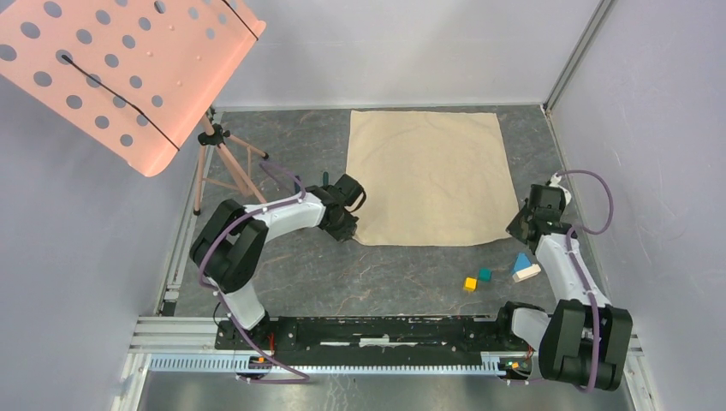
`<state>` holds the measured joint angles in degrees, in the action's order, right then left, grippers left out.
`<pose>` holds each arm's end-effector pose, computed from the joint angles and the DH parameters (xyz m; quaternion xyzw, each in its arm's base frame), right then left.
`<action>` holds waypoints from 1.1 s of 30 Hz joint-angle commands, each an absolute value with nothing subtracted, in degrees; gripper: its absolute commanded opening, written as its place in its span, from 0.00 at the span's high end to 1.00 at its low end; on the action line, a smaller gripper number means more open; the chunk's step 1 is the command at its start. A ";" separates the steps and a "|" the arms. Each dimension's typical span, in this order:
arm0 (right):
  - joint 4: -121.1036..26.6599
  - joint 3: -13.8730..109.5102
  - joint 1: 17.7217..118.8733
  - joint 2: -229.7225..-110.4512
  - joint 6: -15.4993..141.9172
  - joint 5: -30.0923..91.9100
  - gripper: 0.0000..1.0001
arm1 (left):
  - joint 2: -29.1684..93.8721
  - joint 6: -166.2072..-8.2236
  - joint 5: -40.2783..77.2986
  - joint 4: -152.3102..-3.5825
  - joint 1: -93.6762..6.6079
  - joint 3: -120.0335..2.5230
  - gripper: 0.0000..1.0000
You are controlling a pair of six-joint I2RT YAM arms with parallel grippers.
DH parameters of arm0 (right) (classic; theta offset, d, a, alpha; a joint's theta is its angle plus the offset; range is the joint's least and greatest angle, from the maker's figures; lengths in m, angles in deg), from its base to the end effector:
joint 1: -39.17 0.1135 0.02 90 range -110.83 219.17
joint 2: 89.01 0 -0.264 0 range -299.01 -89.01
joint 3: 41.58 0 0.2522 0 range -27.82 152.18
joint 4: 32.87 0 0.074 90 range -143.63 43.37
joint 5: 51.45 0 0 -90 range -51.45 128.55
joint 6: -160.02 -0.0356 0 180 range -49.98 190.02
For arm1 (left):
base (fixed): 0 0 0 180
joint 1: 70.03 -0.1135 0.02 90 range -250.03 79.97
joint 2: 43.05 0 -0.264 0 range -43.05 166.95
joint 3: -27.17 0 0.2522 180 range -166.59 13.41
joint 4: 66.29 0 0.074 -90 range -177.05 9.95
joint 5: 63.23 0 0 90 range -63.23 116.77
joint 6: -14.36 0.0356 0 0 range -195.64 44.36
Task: Fold the napkin into a case and place the utensils inside
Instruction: Pick up the flattened napkin from the center of the board, then fold and flatten the napkin at the center of the board.
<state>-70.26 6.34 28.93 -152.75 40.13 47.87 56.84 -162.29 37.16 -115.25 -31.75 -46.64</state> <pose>0.2068 -0.0432 0.1941 0.3486 0.8796 -0.0223 0.3231 0.2552 -0.1932 0.1574 -0.4153 0.8959 -0.0735 0.1395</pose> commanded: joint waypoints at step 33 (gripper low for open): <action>-31.59 41.28 28.67 -171.84 52.88 31.17 0.99 | 64.35 -102.29 39.36 -81.64 -40.39 -97.28 0.98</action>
<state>-40.10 35.82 29.00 -162.67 51.63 34.15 55.31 -102.73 40.09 -82.14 -35.36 -90.64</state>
